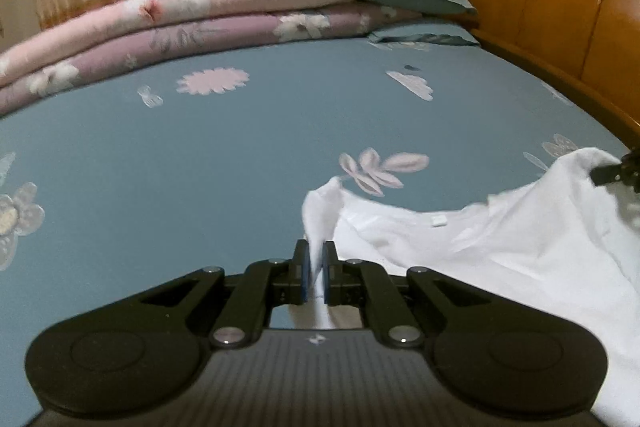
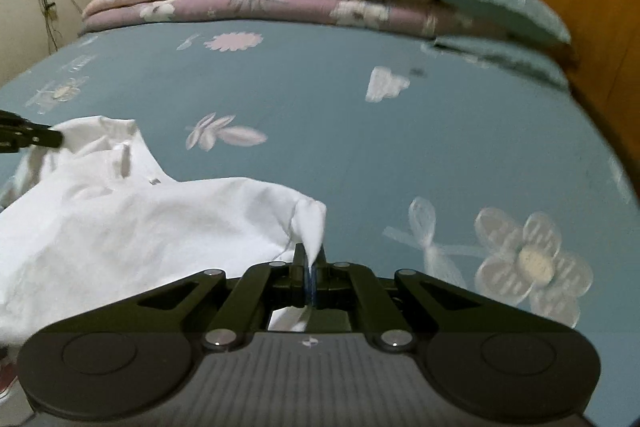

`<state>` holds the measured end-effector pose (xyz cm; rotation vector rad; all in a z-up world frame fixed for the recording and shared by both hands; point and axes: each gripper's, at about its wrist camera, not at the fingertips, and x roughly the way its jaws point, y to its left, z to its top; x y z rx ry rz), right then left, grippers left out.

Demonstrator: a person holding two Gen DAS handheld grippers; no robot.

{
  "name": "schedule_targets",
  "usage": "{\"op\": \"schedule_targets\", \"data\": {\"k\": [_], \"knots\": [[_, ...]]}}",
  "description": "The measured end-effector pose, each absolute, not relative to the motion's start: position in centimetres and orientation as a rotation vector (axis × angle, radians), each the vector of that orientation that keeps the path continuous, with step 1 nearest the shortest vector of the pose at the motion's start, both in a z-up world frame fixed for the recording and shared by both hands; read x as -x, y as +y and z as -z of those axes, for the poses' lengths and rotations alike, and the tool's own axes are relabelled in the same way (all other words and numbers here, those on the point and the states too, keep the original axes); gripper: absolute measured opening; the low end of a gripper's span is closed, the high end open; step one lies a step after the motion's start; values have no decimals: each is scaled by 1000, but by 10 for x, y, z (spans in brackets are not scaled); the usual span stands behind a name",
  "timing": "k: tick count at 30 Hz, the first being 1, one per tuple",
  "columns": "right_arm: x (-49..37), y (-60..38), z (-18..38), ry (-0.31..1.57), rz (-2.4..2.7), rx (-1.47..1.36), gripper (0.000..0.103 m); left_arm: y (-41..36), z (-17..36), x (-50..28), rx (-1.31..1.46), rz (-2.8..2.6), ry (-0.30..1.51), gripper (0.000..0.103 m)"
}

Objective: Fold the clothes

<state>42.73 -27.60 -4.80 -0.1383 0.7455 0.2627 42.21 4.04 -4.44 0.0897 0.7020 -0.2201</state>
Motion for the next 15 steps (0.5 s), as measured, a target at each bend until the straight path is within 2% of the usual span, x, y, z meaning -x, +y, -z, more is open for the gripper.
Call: {"op": "schedule_targets", "data": {"k": [10,15], "knots": [[-485,-277,33,698,-125,274,1,43,35,-463,-124,178,682,4],[-517,-281,56,753,-63,298,1,48,55,-492,-127,133,730,4]]}}
